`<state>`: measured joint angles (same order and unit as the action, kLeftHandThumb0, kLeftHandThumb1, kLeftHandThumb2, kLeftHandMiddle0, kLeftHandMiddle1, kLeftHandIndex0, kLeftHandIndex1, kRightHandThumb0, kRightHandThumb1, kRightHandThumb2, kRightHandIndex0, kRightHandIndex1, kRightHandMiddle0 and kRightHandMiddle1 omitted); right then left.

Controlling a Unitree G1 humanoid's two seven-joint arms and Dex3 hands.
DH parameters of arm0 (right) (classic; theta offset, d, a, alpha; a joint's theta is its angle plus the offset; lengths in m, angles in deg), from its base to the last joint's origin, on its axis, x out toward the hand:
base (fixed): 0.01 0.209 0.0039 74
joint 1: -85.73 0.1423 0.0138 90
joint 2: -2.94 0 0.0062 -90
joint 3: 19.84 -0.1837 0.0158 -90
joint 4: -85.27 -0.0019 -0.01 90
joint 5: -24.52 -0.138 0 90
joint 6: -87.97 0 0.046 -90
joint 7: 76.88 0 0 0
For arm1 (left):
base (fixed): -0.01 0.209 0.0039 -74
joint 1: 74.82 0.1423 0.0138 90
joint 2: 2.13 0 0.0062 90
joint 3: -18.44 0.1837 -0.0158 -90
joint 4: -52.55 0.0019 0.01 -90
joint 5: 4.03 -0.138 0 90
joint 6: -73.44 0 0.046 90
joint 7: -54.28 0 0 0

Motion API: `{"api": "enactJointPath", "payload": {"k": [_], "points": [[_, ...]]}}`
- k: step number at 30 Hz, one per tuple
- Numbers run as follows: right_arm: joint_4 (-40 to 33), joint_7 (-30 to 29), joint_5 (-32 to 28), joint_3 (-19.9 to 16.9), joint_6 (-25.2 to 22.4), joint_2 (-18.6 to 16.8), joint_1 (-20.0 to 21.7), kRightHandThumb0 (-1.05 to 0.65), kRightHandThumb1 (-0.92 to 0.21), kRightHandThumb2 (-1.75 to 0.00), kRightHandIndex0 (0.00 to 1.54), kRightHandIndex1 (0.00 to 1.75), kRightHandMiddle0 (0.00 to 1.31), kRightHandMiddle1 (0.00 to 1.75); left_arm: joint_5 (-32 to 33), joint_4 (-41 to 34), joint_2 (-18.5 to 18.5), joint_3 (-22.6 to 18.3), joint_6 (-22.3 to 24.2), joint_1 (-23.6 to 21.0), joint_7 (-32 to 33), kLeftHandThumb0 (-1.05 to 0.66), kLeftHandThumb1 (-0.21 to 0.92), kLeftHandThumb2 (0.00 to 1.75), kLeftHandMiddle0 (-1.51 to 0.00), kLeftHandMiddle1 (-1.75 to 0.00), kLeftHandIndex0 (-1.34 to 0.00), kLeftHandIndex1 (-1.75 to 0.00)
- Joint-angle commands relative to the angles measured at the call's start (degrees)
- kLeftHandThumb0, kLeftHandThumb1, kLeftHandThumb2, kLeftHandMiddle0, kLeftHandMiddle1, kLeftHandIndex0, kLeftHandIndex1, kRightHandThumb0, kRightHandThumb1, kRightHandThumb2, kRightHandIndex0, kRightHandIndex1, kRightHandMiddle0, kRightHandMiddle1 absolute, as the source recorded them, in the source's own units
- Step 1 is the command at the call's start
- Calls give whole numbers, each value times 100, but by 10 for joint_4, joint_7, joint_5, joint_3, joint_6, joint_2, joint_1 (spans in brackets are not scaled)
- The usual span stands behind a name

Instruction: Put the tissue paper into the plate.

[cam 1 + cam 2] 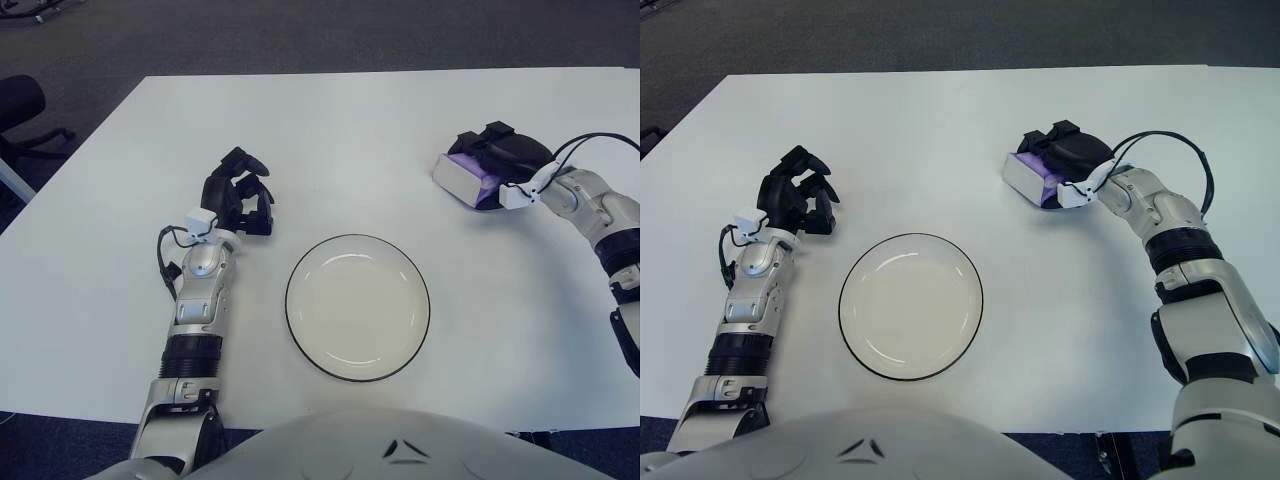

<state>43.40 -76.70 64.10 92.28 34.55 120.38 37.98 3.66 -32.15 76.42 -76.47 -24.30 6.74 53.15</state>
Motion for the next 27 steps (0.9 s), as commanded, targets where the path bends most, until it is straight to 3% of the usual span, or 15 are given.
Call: {"api": "enactJointPath", "payload": {"k": [1,5,9,11,19,23,27], "points": [[33,14,-21,-1,18,-15,-32,47,-28,-135,60,174,75,174,-4,41,-30,4,-8,71,5,-1,-8,175,-90,-175,-72,-169],[34,-5,-25,-2,34,-13,-33,49,-25,-139,65,174,80,175,-4,44,-29,4,-11,69,4,-1,-8,175,-90,-175,-73,-168],[-48,-9,-45,-24,35,-9,-51,50,-23,-142,67,175,84,175,-2,49,-29,3,-12,66,4,-1,-8,175,-90,-175,-73,-168],[-106,-5,-54,-38,25,-6,-67,50,-23,-142,67,175,85,175,-2,50,-29,3,-11,65,4,-1,-8,175,-90,-175,-73,-168],[-225,1,-80,-88,-17,-16,-106,51,-21,-144,69,175,91,175,-2,55,-29,4,-13,62,4,-1,-8,175,-90,-175,-73,-168],[-352,18,-102,-127,-75,-33,-133,52,-18,-148,72,175,96,175,-1,58,-29,4,-16,61,1,-1,-8,175,-90,-175,-72,-168],[-392,6,-103,-140,-95,-59,-144,53,-16,-150,73,175,99,175,-3,63,-28,5,-20,59,0,-1,-8,175,-90,-175,-72,-168]]}}
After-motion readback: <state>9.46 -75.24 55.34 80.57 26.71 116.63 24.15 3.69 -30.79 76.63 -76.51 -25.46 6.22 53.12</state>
